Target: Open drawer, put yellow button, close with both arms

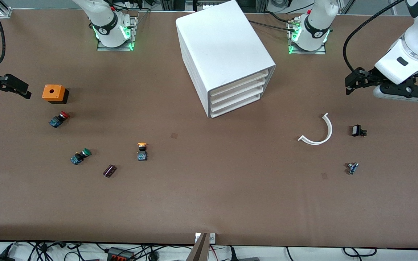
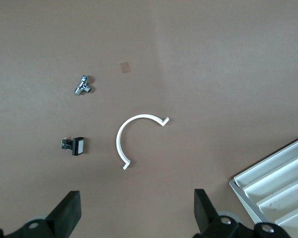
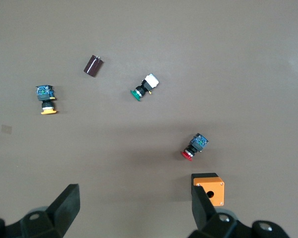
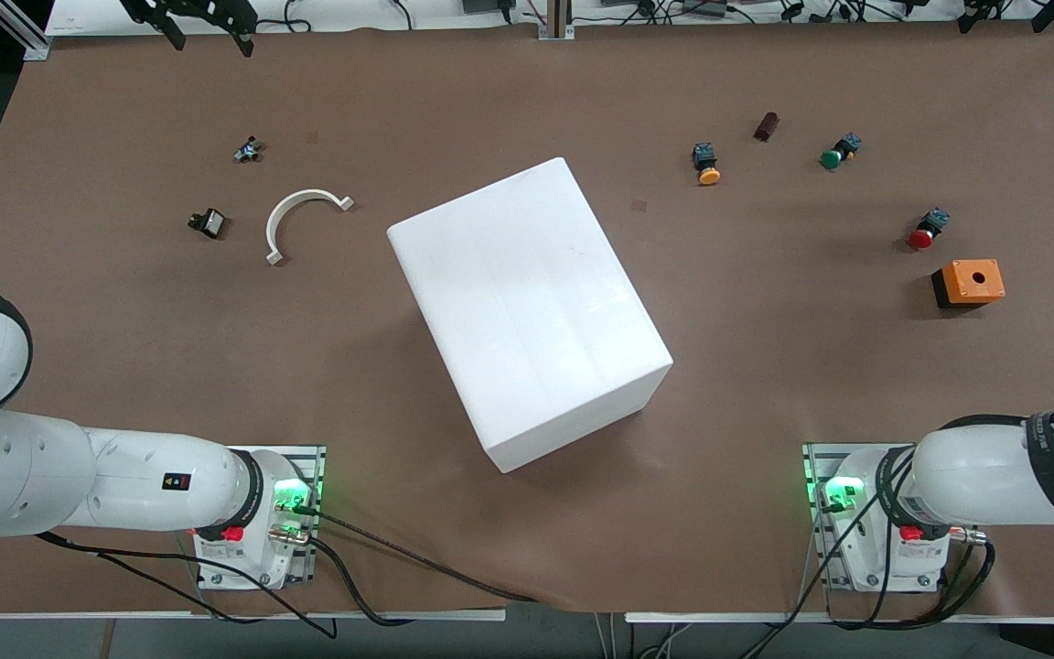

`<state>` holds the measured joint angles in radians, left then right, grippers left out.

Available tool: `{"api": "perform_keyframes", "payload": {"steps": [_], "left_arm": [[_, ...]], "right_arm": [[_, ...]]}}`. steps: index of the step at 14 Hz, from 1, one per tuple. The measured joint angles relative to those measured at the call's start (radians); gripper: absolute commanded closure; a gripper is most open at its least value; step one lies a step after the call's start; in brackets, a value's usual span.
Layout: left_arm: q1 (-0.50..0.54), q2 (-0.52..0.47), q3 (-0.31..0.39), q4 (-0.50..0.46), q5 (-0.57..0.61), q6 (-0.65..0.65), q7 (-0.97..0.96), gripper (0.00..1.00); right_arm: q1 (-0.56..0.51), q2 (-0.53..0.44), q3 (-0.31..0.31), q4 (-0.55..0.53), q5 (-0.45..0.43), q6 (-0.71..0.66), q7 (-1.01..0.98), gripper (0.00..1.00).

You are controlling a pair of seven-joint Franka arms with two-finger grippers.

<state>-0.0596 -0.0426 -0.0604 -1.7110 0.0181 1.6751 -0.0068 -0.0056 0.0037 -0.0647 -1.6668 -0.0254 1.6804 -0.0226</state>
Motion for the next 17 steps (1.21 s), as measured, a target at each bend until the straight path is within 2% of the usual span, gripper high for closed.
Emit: {"api": "perform_keyframes", "payload": {"steps": [7, 10, 12, 14, 17], "left_arm": [[0.0, 0.001, 0.0, 0.0, 0.0, -0.004, 0.0, 0.0], [-0.011, 0.019, -0.004, 0.001, -0.012, -0.061, 0.0, 0.0], [-0.025, 0.042, -0.006, 0.001, -0.098, -0.115, 0.0, 0.0], [-0.027, 0.083, -0.007, 0.001, -0.228, -0.223, 0.0, 0.0], [-0.023, 0.192, -0.007, 0.0, -0.434, -0.331, 0.013, 0.0]], "right_arm": [[0.014, 0.005, 0.007, -0.003, 0.001, 0.0, -0.001, 0.0], [0.053, 0.041, 0.012, -0.009, 0.003, 0.01, -0.001, 0.0], [0.096, 0.083, 0.014, -0.01, 0.003, 0.033, -0.001, 0.0], [0.136, 0.135, 0.015, -0.011, 0.012, 0.06, -0.001, 0.0], [0.19, 0.22, 0.016, -0.011, 0.038, 0.142, -0.001, 0.0]]}}
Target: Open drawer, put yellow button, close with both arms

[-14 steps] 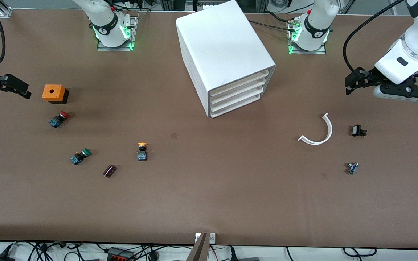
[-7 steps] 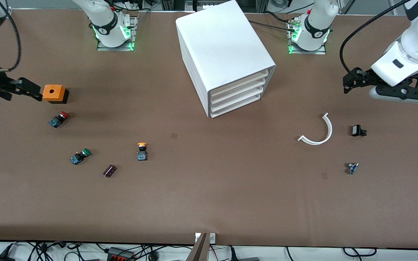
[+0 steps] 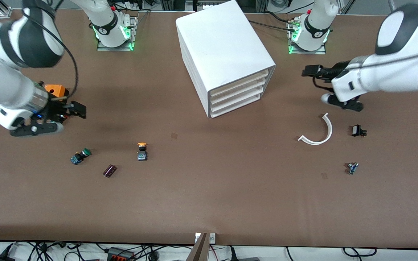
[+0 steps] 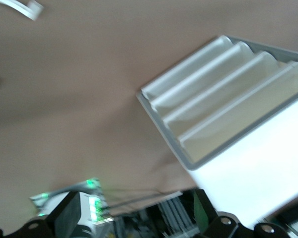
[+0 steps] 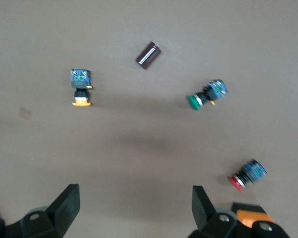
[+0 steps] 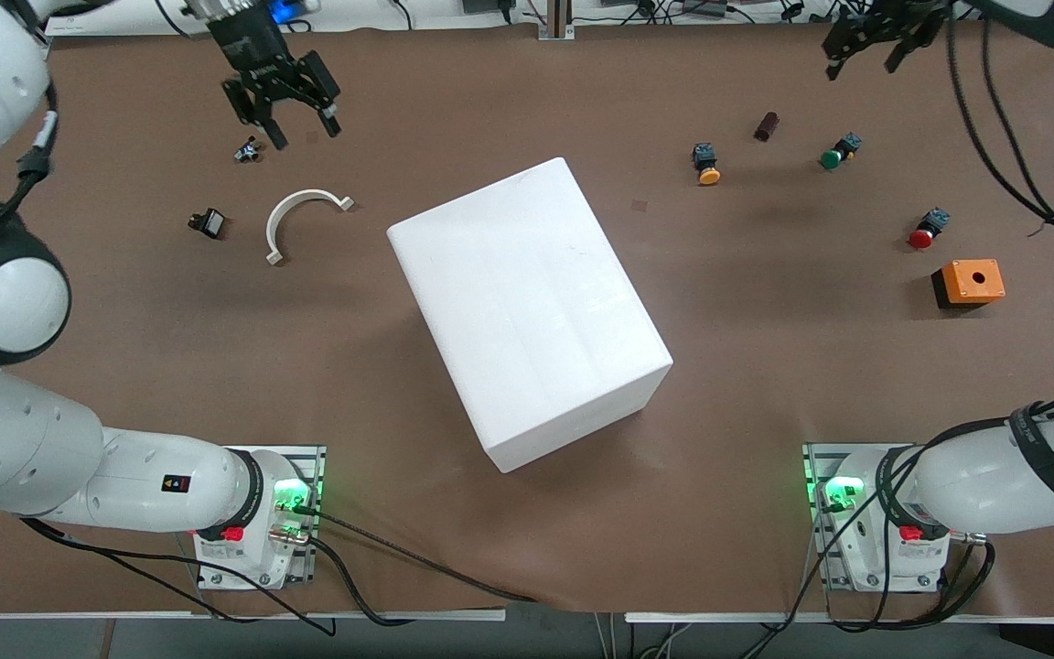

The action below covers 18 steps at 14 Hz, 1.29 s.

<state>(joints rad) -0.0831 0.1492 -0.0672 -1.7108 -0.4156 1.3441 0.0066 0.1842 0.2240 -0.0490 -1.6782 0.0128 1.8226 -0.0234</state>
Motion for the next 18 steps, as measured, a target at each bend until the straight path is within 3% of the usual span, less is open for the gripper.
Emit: {"api": "perform_keyframes", "payload": {"steps": [4, 7, 9, 11, 14, 18], "left_arm": [[0.024, 0.154, 0.003, 0.0, -0.241, 0.002, 0.284, 0.0], [0.042, 0.243, 0.003, -0.016, -0.422, 0.086, 0.502, 0.03], [0.039, 0.266, 0.001, -0.081, -0.564, 0.148, 0.636, 0.06], [0.033, 0.271, -0.001, -0.198, -0.715, 0.166, 0.764, 0.17], [0.03, 0.275, -0.012, -0.323, -0.782, 0.168, 0.869, 0.24], [0.028, 0.276, -0.053, -0.383, -0.785, 0.163, 0.882, 0.34]], "right_arm": [[0.079, 0.117, 0.001, 0.001, 0.002, 0.117, 0.005, 0.0], [0.093, 0.212, 0.0, 0.013, 0.003, 0.187, 0.005, 0.0], [0.108, 0.279, 0.001, 0.04, 0.005, 0.227, 0.006, 0.0], [0.134, 0.345, 0.001, 0.069, 0.007, 0.277, 0.024, 0.0], [0.176, 0.427, 0.001, 0.087, 0.007, 0.372, 0.073, 0.0], [0.197, 0.504, 0.001, 0.095, 0.007, 0.464, 0.1, 0.0]]}}
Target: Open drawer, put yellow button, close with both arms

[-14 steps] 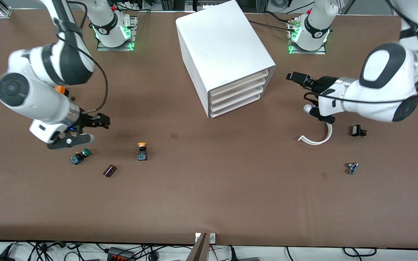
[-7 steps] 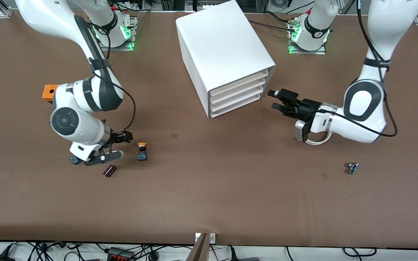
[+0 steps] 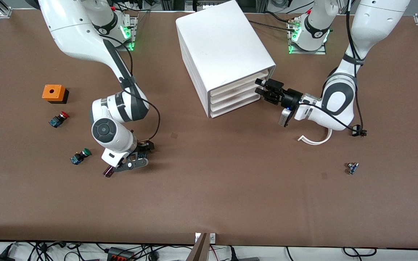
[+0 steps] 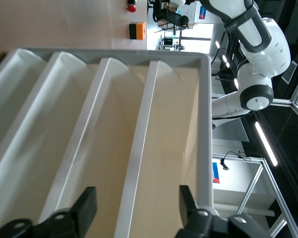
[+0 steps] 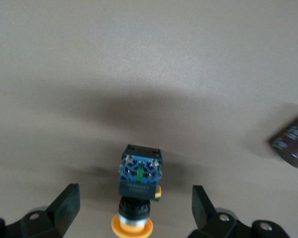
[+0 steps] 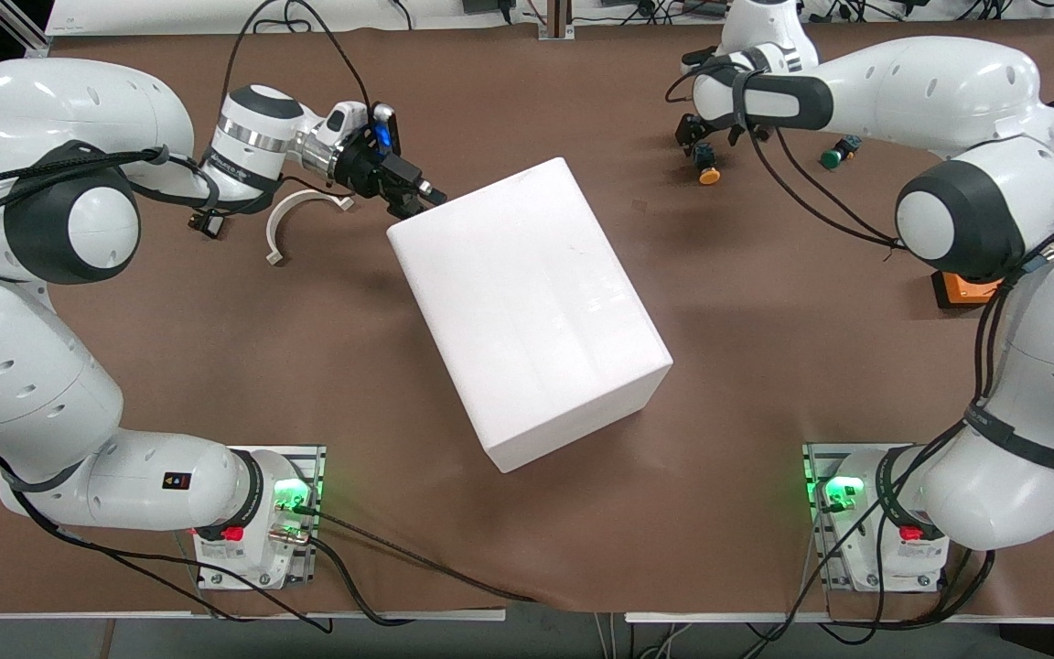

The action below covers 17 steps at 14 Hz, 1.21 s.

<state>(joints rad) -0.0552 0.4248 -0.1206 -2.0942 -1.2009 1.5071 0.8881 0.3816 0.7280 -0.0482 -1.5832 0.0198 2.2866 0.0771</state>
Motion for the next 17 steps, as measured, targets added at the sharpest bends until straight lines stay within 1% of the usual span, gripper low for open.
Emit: {"api": "perform_keyframes", "payload": {"steps": [1, 3, 4, 5, 6, 7, 10, 11, 12, 13, 14, 15, 17], "left_arm": [[-0.001, 0.0, -0.006, -0.01, 0.0, 0.0, 0.0, 0.36], [-0.002, 0.004, -0.013, -0.028, 0.0, 0.0, 0.0, 0.61], [-0.002, 0.008, -0.016, -0.032, 0.0, 0.0, 0.001, 0.78], [-0.002, 0.012, -0.021, -0.034, 0.0, 0.0, 0.002, 0.85], [-0.002, 0.015, -0.026, -0.034, 0.0, 0.0, 0.008, 0.9], [-0.002, 0.016, -0.029, -0.034, 0.0, 0.0, 0.023, 0.94], [0.0, 0.02, -0.03, -0.034, -0.008, -0.007, 0.059, 0.97], [0.001, 0.024, -0.03, -0.032, -0.009, -0.007, 0.063, 0.97], [0.003, 0.031, -0.03, -0.025, -0.01, -0.007, 0.067, 0.98], [0.005, 0.042, -0.028, -0.011, -0.01, -0.007, 0.07, 0.98], [0.011, 0.054, -0.024, 0.012, -0.009, -0.007, 0.07, 0.98], [0.022, 0.07, -0.02, 0.042, -0.005, -0.007, 0.069, 0.98], [0.057, 0.115, -0.016, 0.124, 0.024, -0.011, 0.054, 0.97]], "right_arm": [[0.001, 0.011, 0.0, 0.002, 0.0, 0.009, 0.001, 0.0], [0.001, 0.021, -0.001, 0.002, 0.0, 0.012, 0.001, 0.0], [0.001, 0.023, -0.001, 0.003, 0.004, 0.012, 0.003, 0.0], [0.001, 0.025, -0.001, 0.003, 0.02, 0.012, 0.005, 0.0], [0.001, 0.028, -0.001, 0.003, 0.041, 0.013, 0.005, 0.0], [0.001, 0.03, -0.001, 0.003, 0.055, 0.015, 0.005, 0.03], [0.001, 0.038, -0.001, 0.003, 0.057, 0.019, 0.005, 0.17], [0.001, 0.041, -0.002, 0.003, 0.057, 0.02, 0.005, 0.31], [0.0, 0.043, -0.004, 0.003, 0.057, 0.021, 0.005, 0.49], [0.0, 0.045, -0.006, 0.003, 0.057, 0.022, 0.005, 0.74], [-0.001, 0.045, -0.006, 0.003, 0.057, 0.023, 0.005, 0.92], [0.0, 0.045, -0.006, 0.007, 0.057, 0.024, 0.005, 1.0], [0.0, 0.044, -0.006, 0.025, 0.057, 0.021, 0.004, 1.0]]}}
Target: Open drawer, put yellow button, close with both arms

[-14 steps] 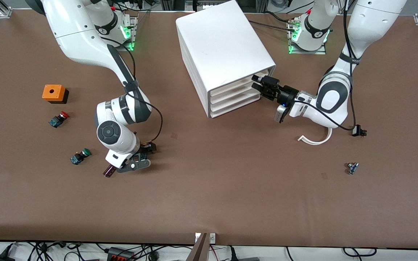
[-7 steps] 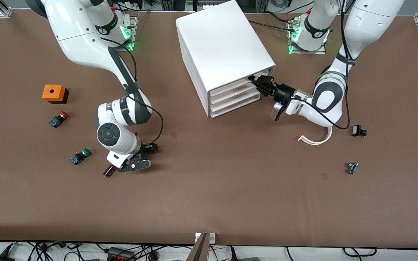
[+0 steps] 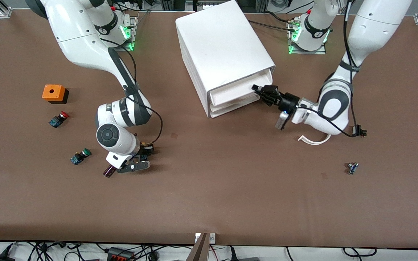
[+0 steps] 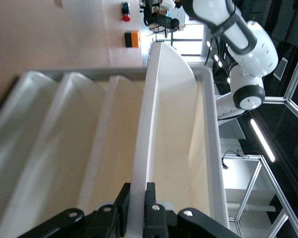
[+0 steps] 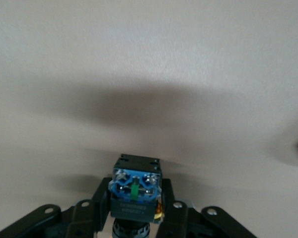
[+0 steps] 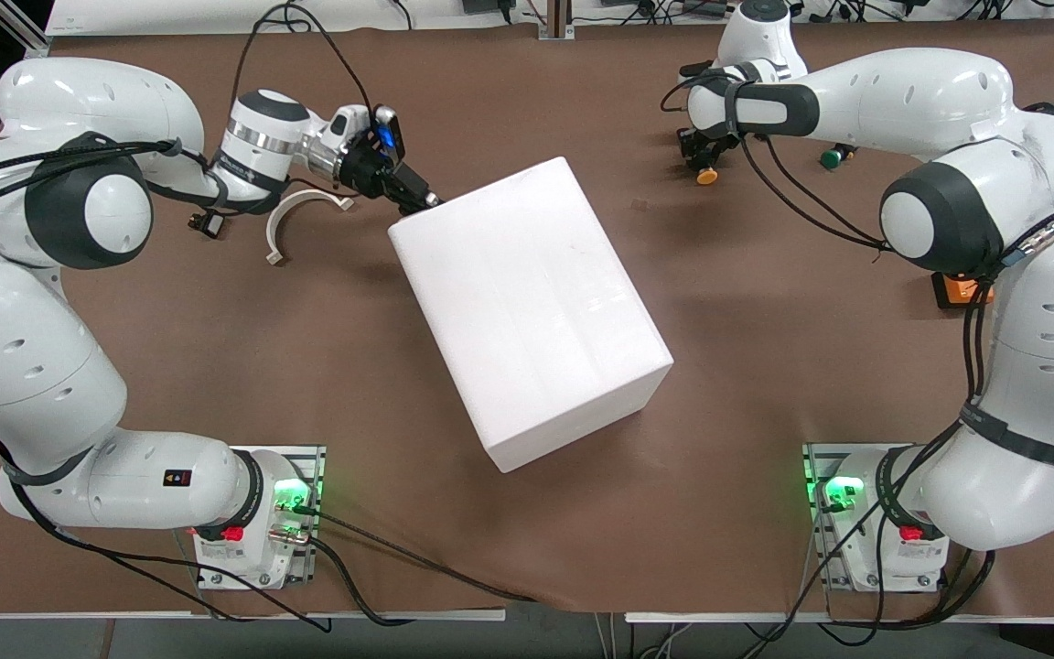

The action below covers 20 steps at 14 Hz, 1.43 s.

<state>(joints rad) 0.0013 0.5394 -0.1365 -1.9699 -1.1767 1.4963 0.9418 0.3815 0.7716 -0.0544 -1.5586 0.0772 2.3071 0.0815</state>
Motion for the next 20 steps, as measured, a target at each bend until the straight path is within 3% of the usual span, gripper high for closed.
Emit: {"api": "perform_keyframes", "payload": {"steps": [2, 3, 4, 5, 6, 10, 13, 16, 20], "left_arm": [[0.035, 0.049, 0.001, 0.105, 0.047, -0.006, -0.042, 0.95], [0.049, 0.07, 0.001, 0.154, 0.066, -0.009, -0.067, 0.83], [0.059, 0.087, 0.001, 0.196, 0.081, -0.011, -0.092, 0.64], [0.062, 0.099, 0.001, 0.225, 0.093, -0.01, -0.122, 0.18], [0.062, 0.106, 0.001, 0.24, 0.1, -0.009, -0.14, 0.0], [0.077, 0.11, 0.008, 0.268, 0.14, 0.0, -0.179, 0.0], [0.133, 0.083, 0.011, 0.32, 0.207, -0.103, -0.271, 0.0], [0.179, 0.035, 0.013, 0.431, 0.353, -0.218, -0.413, 0.0], [0.181, 0.005, 0.012, 0.595, 0.545, -0.274, -0.581, 0.0]], "right_arm": [[0.001, -0.003, 0.0, 0.039, 0.0, -0.037, 0.0, 1.0], [0.001, -0.006, 0.0, 0.07, 0.0, -0.076, 0.0, 1.0], [0.001, -0.011, 0.0, 0.108, 0.0, -0.124, 0.0, 1.0], [0.003, -0.024, 0.0, 0.148, 0.0, -0.175, 0.0, 1.0], [0.004, -0.042, 0.0, 0.185, 0.0, -0.22, 0.0, 1.0], [0.016, -0.138, 0.004, 0.307, 0.001, -0.347, -0.001, 1.0], [0.088, -0.184, 0.006, 0.384, 0.003, -0.442, 0.004, 1.0], [0.181, -0.19, 0.007, 0.438, 0.004, -0.458, 0.089, 1.0], [0.314, -0.189, 0.008, 0.503, 0.004, -0.449, 0.264, 1.0]]}}
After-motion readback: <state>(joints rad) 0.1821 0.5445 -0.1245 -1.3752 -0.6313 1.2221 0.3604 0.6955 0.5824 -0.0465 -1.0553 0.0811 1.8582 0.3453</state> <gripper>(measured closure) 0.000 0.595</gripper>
